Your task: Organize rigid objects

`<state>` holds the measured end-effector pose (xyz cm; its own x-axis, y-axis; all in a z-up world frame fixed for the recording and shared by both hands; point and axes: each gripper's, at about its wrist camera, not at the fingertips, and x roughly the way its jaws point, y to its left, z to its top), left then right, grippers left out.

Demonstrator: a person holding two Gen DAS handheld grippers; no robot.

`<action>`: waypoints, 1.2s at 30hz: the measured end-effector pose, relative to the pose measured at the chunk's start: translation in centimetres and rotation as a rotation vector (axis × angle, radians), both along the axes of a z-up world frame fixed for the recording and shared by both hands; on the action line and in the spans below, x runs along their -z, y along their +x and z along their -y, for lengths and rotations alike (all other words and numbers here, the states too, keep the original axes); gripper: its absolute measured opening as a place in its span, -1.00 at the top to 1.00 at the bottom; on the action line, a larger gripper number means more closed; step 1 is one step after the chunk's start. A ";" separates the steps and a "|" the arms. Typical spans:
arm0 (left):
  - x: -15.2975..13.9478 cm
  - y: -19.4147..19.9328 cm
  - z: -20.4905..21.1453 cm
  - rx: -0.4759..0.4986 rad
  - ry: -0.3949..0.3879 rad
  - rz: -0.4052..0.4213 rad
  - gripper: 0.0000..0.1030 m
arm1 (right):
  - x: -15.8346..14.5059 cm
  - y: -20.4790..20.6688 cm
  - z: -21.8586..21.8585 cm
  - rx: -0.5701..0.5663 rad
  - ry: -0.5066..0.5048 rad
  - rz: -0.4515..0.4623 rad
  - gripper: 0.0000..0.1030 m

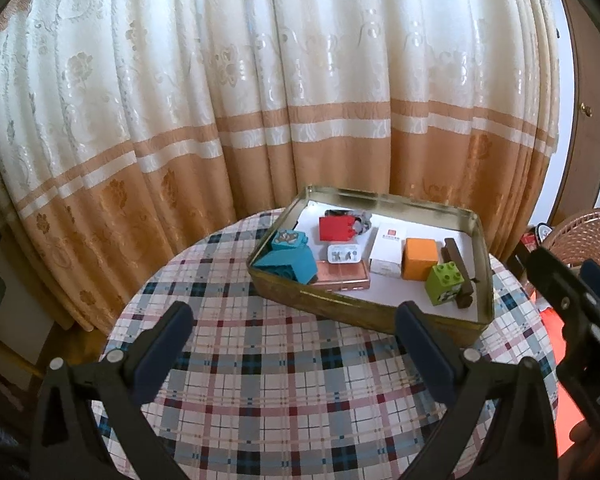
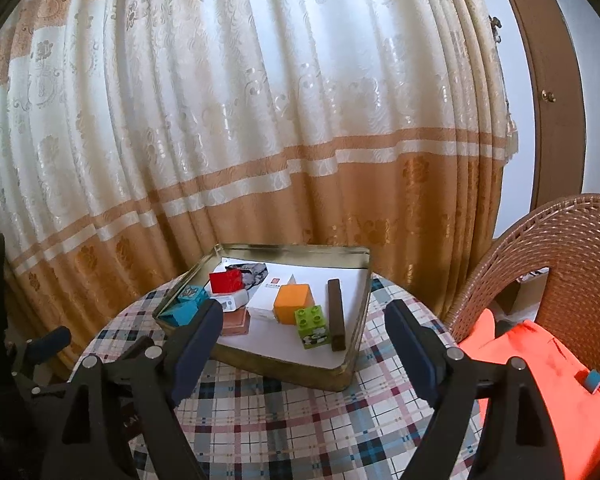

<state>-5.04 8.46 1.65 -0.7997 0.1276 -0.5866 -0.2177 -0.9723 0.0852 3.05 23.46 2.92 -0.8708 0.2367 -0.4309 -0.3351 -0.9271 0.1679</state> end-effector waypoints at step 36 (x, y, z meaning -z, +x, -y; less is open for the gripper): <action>-0.4 -0.7 0.4 -0.047 0.008 -0.024 -0.99 | -0.3 -0.3 -0.6 0.019 -0.018 -0.008 -0.66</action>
